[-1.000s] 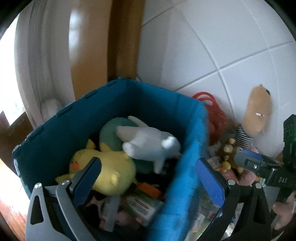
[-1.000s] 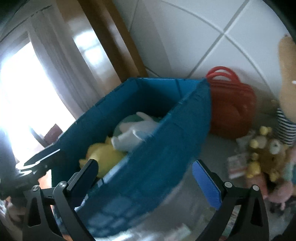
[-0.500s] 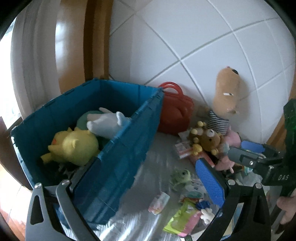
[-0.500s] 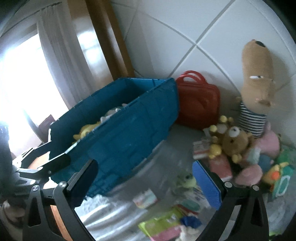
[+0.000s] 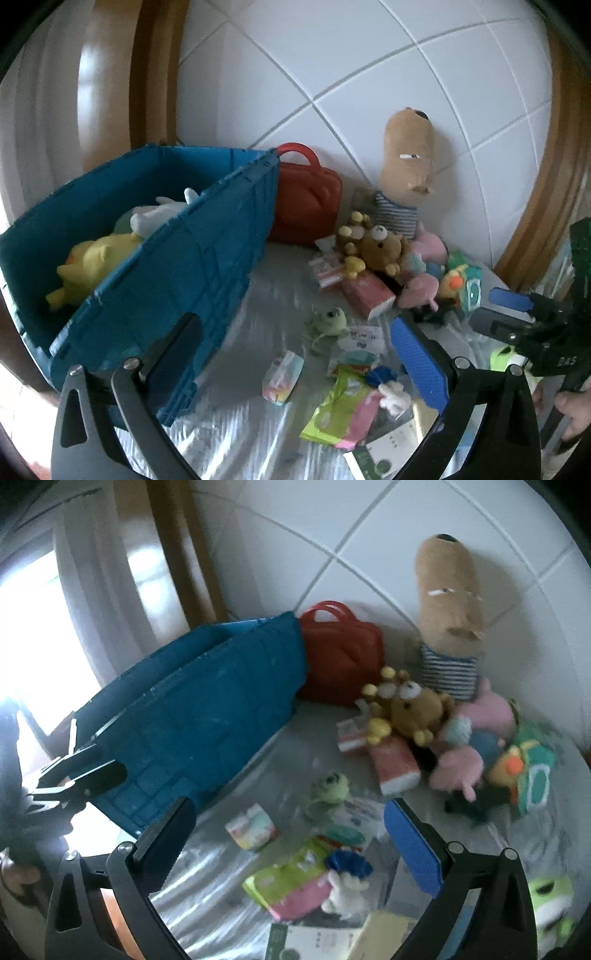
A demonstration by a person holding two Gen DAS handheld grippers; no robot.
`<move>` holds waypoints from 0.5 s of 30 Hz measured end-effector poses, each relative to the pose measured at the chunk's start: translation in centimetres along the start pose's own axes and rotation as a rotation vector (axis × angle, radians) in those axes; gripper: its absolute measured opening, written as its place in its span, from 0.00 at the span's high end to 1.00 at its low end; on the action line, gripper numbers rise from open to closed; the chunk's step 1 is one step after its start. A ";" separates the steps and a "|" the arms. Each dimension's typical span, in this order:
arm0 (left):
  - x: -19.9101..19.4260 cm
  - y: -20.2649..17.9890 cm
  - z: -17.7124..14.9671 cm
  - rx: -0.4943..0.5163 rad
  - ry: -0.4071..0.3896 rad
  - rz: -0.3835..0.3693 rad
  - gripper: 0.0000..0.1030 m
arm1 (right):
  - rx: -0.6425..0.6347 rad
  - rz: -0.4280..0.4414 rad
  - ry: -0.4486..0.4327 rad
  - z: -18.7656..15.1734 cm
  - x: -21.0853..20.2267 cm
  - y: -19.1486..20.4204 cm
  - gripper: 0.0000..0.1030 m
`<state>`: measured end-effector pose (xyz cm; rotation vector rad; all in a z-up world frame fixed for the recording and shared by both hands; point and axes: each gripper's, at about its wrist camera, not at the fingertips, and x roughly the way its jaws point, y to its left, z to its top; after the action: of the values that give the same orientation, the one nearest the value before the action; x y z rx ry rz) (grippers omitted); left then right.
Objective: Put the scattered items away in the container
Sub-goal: 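Move the left gripper to the green snack bag while the right gripper approaches the white bunny plush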
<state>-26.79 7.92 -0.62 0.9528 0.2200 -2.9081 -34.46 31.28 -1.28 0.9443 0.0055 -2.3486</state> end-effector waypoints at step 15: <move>5.9 1.5 -12.4 0.030 0.188 -0.008 0.00 | 0.334 -0.208 0.097 -15.4 -0.6 -7.1 0.00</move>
<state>-24.13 8.24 -14.14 1.2342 0.1909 -2.8358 -28.24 40.80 -13.84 1.2710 -0.2690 -2.5403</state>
